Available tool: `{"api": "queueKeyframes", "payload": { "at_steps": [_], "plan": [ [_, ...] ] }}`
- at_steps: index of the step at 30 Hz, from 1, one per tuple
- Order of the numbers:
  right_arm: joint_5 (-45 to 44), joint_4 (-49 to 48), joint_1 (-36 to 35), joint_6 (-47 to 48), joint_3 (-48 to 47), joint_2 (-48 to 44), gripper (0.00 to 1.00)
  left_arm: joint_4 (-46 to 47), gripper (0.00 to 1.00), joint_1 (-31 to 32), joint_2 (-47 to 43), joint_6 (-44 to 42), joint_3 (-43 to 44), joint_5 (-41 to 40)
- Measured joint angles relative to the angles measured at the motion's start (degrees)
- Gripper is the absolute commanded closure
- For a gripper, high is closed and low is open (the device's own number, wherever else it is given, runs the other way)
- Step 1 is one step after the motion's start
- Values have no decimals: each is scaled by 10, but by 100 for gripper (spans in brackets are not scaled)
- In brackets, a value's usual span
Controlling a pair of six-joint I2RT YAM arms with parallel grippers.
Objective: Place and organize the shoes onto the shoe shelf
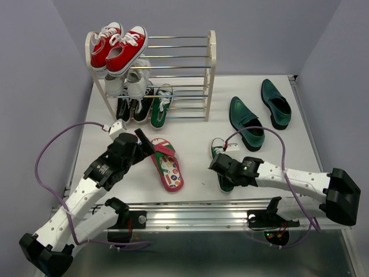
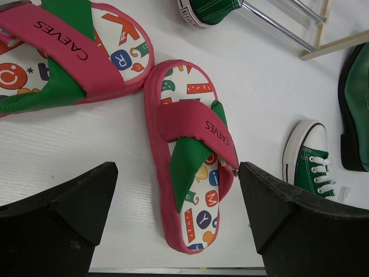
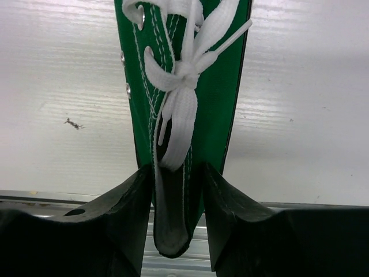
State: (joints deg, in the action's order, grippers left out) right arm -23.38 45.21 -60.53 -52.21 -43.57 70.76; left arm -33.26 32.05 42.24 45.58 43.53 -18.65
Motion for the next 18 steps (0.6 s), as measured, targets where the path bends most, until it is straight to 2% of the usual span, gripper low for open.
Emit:
{"api": "queueKeyframes", "payload": {
  "at_steps": [8, 15, 17, 18],
  "plan": [
    [-29, 9, -7, 14, -38, -28, 99, 0, 1, 0, 3, 0, 0, 1],
    [-43, 31, -10, -10, -37, 12, 99, 0, 1, 0, 3, 0, 0, 2],
    [-47, 35, -11, -21, -30, 23, 94, 0, 1, 0, 3, 0, 0, 3],
    [-48, 36, -11, -23, -26, 25, 84, 1, 1, 0, 3, 0, 0, 3]
  ]
}}
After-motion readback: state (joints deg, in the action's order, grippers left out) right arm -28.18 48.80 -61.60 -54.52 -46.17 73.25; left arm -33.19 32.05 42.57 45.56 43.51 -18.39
